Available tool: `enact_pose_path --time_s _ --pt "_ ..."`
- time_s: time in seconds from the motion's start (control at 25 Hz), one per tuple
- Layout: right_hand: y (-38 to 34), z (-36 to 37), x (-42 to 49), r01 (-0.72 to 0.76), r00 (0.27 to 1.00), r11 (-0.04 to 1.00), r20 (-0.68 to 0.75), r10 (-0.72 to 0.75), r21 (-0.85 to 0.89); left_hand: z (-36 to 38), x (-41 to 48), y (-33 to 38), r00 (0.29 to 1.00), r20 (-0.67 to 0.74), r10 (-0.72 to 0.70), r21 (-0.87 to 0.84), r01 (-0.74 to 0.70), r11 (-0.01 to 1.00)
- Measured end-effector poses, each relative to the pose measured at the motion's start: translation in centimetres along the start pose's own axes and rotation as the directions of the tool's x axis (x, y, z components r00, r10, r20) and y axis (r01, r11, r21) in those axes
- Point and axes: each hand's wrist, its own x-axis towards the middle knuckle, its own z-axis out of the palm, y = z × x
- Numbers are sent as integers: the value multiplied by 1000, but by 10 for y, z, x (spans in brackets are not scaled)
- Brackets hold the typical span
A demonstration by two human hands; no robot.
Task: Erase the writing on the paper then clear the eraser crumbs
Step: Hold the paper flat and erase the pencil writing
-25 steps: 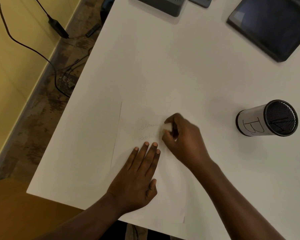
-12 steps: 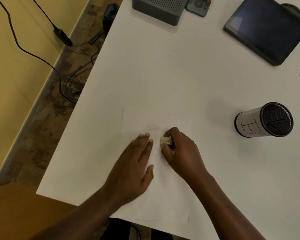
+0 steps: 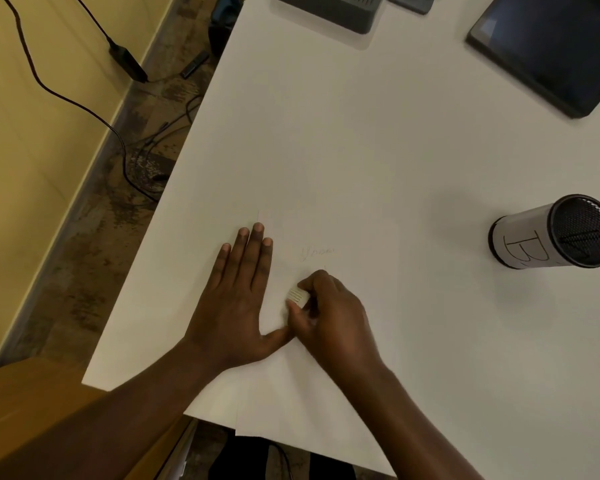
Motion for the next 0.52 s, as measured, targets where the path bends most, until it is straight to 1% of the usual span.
enact_pose_path --time_s 0.04,0.12,0.2,0.24,0.36,0.4,0.52 --pt "0 1 5 -12 1000 999 -2 11 -39 1 0 0 1000 2 -1 5 1 1000" --pt "13 -9 22 -95 991 992 -99 87 -79 1 1 -1 1000 14 -4 24 4 1000" --pt "15 -14 30 -187 967 979 -193 168 -83 1 1 0 1000 20 -6 24 5 1000" --pt "9 -8 27 -190 965 978 -199 171 -81 1 1 0 1000 21 -3 16 3 1000" --pt "-17 19 5 -94 992 992 -88 86 -88 3 1 -2 1000 -2 5 -6 -5 1000" --pt "-13 16 6 -109 991 990 -91 101 -91 3 1 -2 1000 -3 4 -6 -4 1000" --pt "6 -2 25 -228 954 970 -220 205 -86 2 1 0 1000 8 -8 6 8 1000"
